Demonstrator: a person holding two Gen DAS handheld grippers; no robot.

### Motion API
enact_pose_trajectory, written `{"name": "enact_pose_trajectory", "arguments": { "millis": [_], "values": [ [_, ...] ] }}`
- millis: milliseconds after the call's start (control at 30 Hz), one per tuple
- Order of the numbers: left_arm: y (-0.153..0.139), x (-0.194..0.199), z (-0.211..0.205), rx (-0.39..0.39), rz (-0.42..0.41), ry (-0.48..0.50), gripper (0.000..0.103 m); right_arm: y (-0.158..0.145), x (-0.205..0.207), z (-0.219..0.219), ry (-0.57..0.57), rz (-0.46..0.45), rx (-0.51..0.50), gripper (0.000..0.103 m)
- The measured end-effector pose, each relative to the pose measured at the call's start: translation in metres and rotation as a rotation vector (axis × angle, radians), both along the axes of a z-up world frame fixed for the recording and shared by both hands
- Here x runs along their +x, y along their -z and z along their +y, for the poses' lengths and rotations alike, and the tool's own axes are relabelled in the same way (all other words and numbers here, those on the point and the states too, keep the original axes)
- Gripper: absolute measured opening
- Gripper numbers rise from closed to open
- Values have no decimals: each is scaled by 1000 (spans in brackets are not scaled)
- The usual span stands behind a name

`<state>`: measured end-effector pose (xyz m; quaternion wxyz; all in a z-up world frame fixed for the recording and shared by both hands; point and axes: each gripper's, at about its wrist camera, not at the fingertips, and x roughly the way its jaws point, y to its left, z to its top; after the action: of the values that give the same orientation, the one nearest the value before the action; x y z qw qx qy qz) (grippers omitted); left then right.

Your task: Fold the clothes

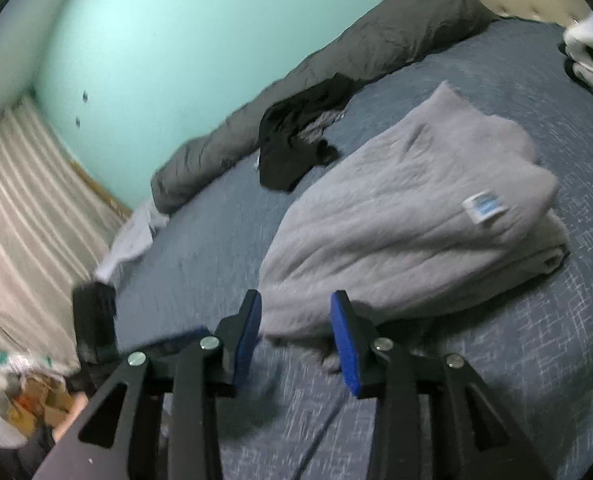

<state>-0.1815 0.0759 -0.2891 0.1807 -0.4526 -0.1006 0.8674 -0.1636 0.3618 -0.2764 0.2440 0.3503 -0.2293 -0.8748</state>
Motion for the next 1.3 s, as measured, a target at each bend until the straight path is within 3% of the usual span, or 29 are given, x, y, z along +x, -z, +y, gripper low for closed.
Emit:
{"name": "enact_pose_trajectory", "arguments": {
  "millis": [67,167,300,533,567,600,733,1100,1300],
  "values": [
    [-4,0,-11,24,7,-8,81,2,6,-15,-26,-11,48,37],
    [-8,-1,-21,44,6,-5,89,9,13,-40,-64,-34,112,46],
    [-11,-8,-32,68,4,-12,90,25,10,-65,-46,-70,154,58],
    [-12,-5,-57,49,8,-58,91,38,-10,-91,4,-87,252,58],
    [-11,-5,-61,49,5,-66,91,39,-11,-92,13,-81,271,47],
    [-10,-4,-65,51,2,-75,91,39,-13,-93,21,-75,289,28],
    [-10,-4,-73,62,-2,-95,91,39,-12,-88,24,-58,316,9],
    [-10,-16,-37,58,-1,-38,91,26,17,-51,47,-64,235,0],
    [-13,-36,-20,30,17,-31,91,23,10,-53,45,-68,185,2]
  ]
}}
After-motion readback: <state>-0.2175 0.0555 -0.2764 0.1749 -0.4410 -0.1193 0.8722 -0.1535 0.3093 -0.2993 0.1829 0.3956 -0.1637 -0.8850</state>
